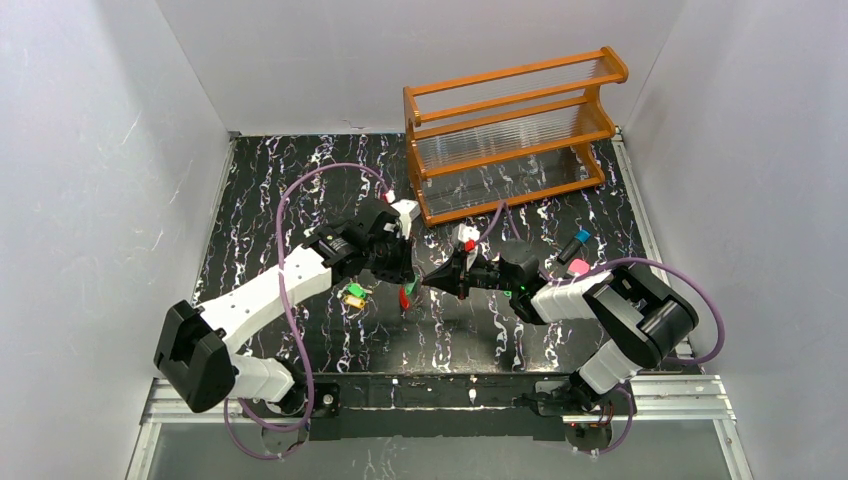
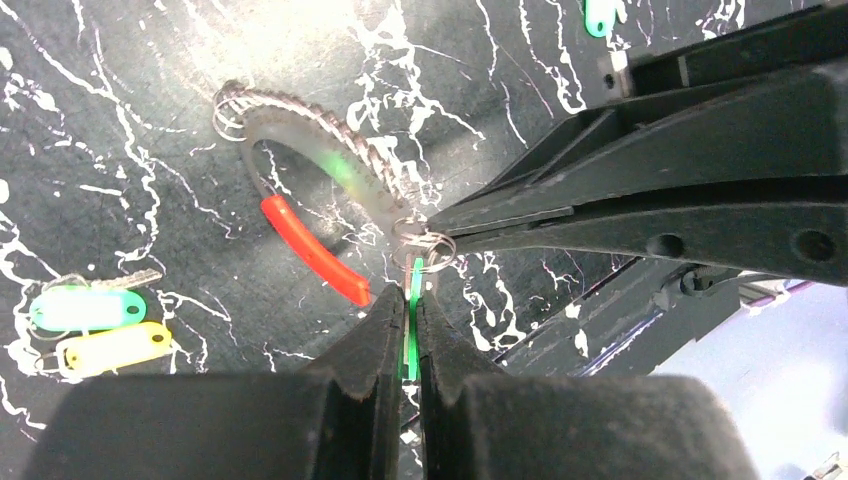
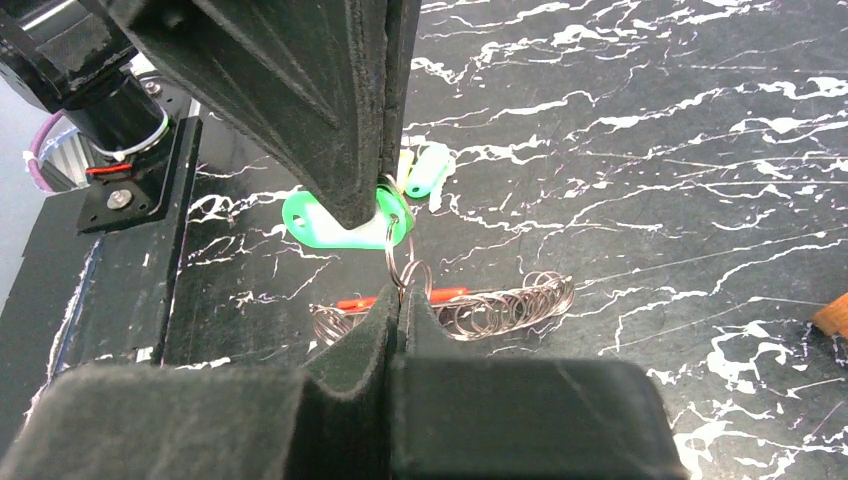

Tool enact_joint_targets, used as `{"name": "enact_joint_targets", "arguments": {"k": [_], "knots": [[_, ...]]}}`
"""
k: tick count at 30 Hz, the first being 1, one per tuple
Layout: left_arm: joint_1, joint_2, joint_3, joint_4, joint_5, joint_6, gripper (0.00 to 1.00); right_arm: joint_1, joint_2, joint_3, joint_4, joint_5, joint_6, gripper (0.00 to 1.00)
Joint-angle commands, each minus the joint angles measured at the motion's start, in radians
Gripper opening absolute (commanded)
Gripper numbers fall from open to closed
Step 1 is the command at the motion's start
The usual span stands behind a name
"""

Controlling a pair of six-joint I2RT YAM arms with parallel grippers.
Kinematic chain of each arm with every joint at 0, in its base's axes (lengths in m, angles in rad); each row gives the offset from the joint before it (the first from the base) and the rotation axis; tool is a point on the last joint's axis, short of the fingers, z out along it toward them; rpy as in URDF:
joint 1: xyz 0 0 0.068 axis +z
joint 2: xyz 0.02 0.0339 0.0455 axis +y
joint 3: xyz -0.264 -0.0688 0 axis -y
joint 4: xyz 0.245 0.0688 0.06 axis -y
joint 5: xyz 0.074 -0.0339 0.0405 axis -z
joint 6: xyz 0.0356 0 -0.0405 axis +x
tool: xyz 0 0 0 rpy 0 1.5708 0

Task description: Remove the keys from the keyring

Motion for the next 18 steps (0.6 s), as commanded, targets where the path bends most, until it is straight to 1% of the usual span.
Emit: {"name": "enact_joint_targets", "arguments": {"k": [1,8,11,15,18], "knots": [[0.050,-0.073,-0.028,-0.020,-0.063,-0.044,0.00,-0.014,-0.028,-0.029,0.033,-0.002,-0.019,0.01],[0.101,-0.115,-0.095,0.004,-0.042,-0.106,0.00,-0.030,-0.053,-0.048,0.061,-0.003,0.005,0.01],[0.107,-0.114,-0.124,0.021,-0.023,-0.130,0.00,-0.035,-0.060,-0.066,0.117,-0.013,0.030,0.01],[0.107,-0.111,-0.185,0.094,0.028,-0.182,0.00,-0.035,-0.074,-0.080,0.201,-0.023,0.075,0.01],[0.107,-0.112,-0.238,0.168,0.080,-0.228,0.00,-0.035,-0.089,-0.095,0.253,-0.004,0.103,0.01]]}}
